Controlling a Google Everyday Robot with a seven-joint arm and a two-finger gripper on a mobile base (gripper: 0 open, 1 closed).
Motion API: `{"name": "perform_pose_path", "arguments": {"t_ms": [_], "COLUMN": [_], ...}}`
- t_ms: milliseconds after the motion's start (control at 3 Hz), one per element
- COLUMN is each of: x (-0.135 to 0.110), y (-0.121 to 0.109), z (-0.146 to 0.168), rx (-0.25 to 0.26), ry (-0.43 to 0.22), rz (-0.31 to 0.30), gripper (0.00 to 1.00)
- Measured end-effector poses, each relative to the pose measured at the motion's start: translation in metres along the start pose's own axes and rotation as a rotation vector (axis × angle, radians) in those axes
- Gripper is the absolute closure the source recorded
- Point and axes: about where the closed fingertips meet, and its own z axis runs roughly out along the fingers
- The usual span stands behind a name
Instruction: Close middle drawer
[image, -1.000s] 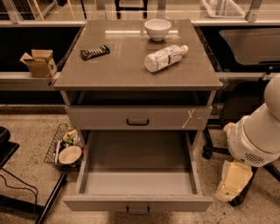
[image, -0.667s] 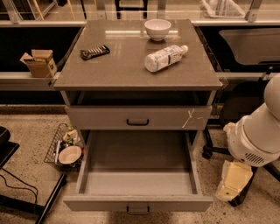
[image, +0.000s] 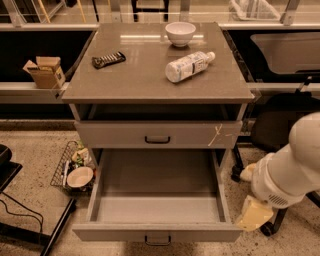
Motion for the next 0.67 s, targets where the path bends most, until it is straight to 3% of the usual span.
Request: {"name": "perform_pose_path", "arguments": {"t_ms": [667], "x": [0.03], "y": [0.072], "z": [0.14], "rx": [-0.099], "ry": [-0.067], "rz": [0.016], "gripper": [0.72]}}
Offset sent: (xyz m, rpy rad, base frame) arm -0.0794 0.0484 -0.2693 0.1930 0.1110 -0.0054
